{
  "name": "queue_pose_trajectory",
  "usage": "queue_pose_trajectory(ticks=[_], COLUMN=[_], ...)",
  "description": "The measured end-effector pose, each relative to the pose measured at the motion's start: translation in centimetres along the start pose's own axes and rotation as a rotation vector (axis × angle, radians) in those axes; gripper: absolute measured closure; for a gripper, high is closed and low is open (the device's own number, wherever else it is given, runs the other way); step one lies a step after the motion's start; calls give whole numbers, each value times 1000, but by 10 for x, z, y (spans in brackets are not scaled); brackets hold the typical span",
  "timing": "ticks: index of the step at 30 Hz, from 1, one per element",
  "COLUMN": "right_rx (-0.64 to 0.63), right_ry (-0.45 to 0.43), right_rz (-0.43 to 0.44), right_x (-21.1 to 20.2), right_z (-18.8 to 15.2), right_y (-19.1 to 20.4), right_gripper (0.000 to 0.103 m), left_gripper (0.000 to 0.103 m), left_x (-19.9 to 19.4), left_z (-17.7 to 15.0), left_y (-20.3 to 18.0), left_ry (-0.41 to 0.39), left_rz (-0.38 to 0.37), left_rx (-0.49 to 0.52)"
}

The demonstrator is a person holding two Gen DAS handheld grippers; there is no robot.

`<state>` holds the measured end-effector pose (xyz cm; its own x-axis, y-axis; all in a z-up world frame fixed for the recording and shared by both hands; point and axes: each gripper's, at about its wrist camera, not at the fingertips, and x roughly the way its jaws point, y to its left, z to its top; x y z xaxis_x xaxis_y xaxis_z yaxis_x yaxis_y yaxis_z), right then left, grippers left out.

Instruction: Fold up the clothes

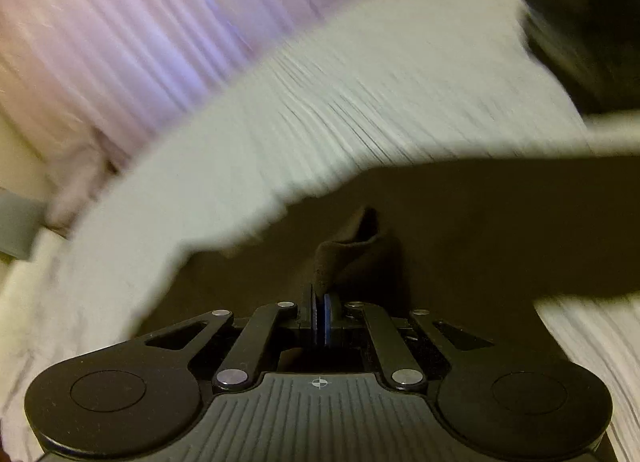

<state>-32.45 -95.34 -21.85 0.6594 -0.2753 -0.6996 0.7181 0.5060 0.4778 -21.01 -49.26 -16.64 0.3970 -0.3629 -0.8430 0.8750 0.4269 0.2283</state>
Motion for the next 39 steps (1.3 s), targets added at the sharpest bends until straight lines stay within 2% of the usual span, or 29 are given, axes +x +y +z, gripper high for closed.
queue_pose_trajectory(ticks=[1, 4, 6, 9, 10, 14, 15, 17, 18, 21, 23, 25, 26, 30, 33, 37, 39], right_rx=[18, 26, -18, -48, -38, -13, 8, 34, 37, 35, -7, -102, -150, -352, -506, -797, -899], right_ry=[30, 31, -4, -102, -97, 41, 51, 35, 15, 32, 48, 71, 82, 149, 259, 416, 462], right_rz=[-17, 3, 41, 68, 60, -46, -74, -121, -135, -146, -86, -11, 27, 189, 325, 459, 476], right_x=[7, 5, -1, -18, -15, 16, 17, 11, 4, -12, -20, -10, -6, 33, 85, 163, 197], right_z=[-4, 0, 13, 27, 28, 16, 12, 7, 4, -8, -14, -13, -12, -4, -5, -35, -51], right_y=[-10, -17, -8, -1, -4, -26, -30, -35, -34, -23, -2, 27, 42, 112, 174, 265, 298], right_gripper=[101, 101, 101, 102, 102, 100, 92, 23, 17, 17, 17, 17, 17, 17, 17, 17, 17], left_gripper=[19, 19, 19, 19, 19, 23, 27, 34, 37, 45, 53, 78, 100, 100, 100, 100, 100], left_x=[1, 4, 6, 11, 13, 35, 42, 60, 71, 102, 122, 137, 138, 132, 128, 131, 132], left_z=[2, 7, 8, 9, 9, 16, 18, 25, 30, 38, 43, 42, 39, 16, -5, -14, -17], left_y=[-3, -11, -15, -17, -17, -16, -17, -15, -14, -16, -19, -25, -26, -27, -34, -38, -36], left_ry=[-2, -5, -4, -1, -1, 9, 10, 7, 1, -8, -14, -24, -30, -57, -86, -116, -132], left_rz=[-4, -16, -23, -33, -37, -35, -28, 3, 24, 44, 51, 48, 68, 142, 141, 132, 134], left_rx=[14, 48, 59, 63, 61, 94, 111, 138, 144, 177, 207, 255, 279, 363, 406, 407, 396])
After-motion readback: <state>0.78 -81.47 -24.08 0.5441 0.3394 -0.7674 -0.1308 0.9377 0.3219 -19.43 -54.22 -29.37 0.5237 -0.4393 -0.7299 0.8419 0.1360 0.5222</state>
